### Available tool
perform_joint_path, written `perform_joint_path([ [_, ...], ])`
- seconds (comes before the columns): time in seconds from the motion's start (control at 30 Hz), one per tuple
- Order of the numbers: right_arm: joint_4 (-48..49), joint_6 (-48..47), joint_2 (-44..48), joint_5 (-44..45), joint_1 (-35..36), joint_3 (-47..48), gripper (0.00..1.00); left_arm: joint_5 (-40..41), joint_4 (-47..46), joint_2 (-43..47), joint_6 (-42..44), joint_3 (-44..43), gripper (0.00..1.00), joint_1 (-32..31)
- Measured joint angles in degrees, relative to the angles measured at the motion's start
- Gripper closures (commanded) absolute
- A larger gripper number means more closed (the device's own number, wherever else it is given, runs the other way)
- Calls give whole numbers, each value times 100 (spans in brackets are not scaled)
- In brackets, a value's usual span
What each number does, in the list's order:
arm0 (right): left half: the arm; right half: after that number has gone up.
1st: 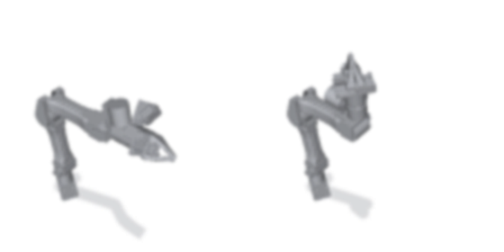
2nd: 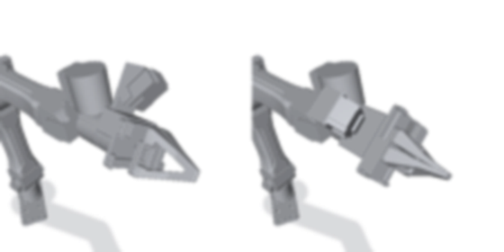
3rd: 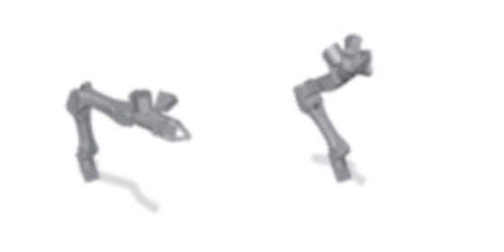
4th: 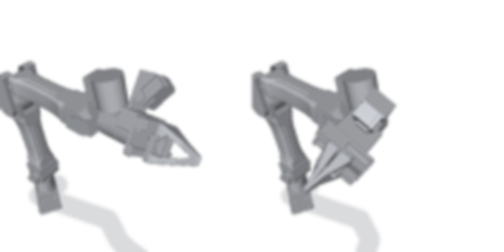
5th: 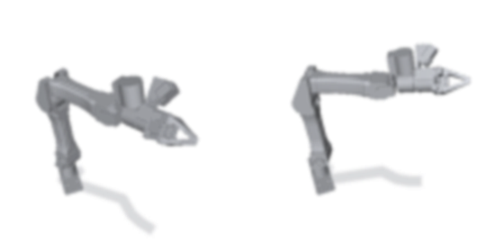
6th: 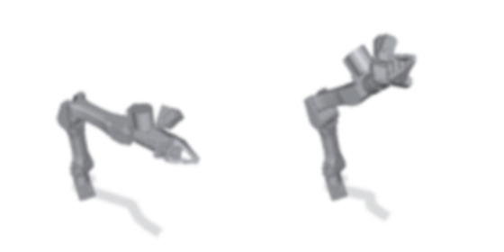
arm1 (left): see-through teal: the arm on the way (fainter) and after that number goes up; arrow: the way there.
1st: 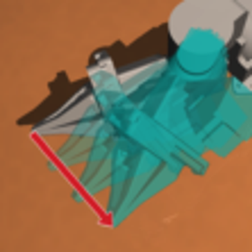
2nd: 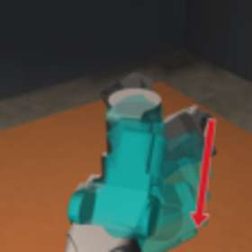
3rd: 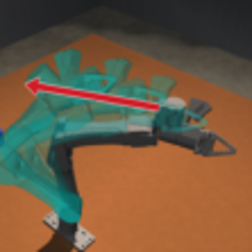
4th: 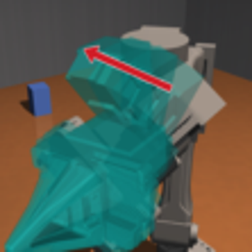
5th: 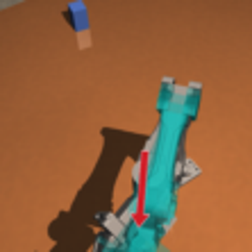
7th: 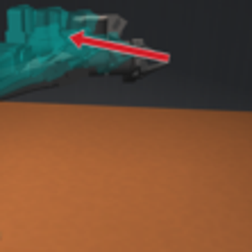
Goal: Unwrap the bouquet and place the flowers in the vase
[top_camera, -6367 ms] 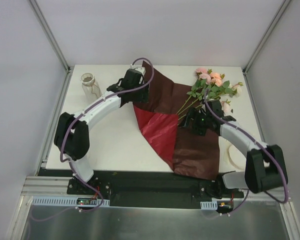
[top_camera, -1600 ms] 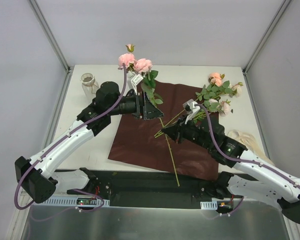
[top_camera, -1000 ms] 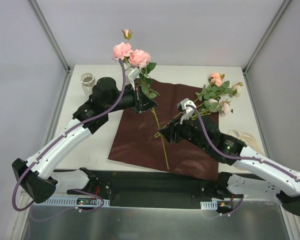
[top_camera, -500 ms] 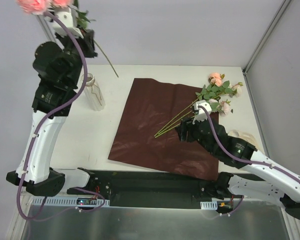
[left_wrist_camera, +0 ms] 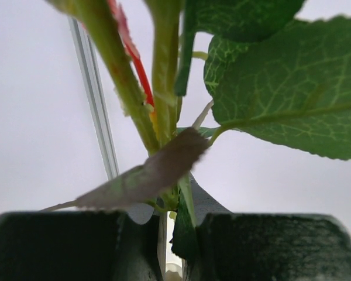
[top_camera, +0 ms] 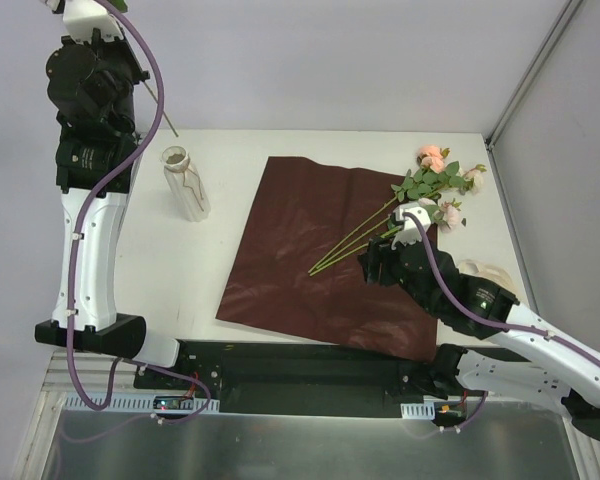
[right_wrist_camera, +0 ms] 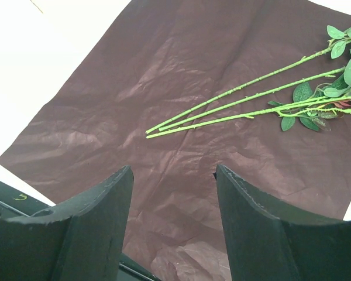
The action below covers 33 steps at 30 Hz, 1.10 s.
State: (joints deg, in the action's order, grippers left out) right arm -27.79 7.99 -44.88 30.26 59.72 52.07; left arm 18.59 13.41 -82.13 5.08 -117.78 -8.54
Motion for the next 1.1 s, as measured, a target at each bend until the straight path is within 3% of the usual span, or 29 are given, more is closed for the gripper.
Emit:
perform_joint_path([
  [1.1, 13, 22, -758, -39, 0, 105, 39, -11, -63, 494, -15, 787, 100, 35],
])
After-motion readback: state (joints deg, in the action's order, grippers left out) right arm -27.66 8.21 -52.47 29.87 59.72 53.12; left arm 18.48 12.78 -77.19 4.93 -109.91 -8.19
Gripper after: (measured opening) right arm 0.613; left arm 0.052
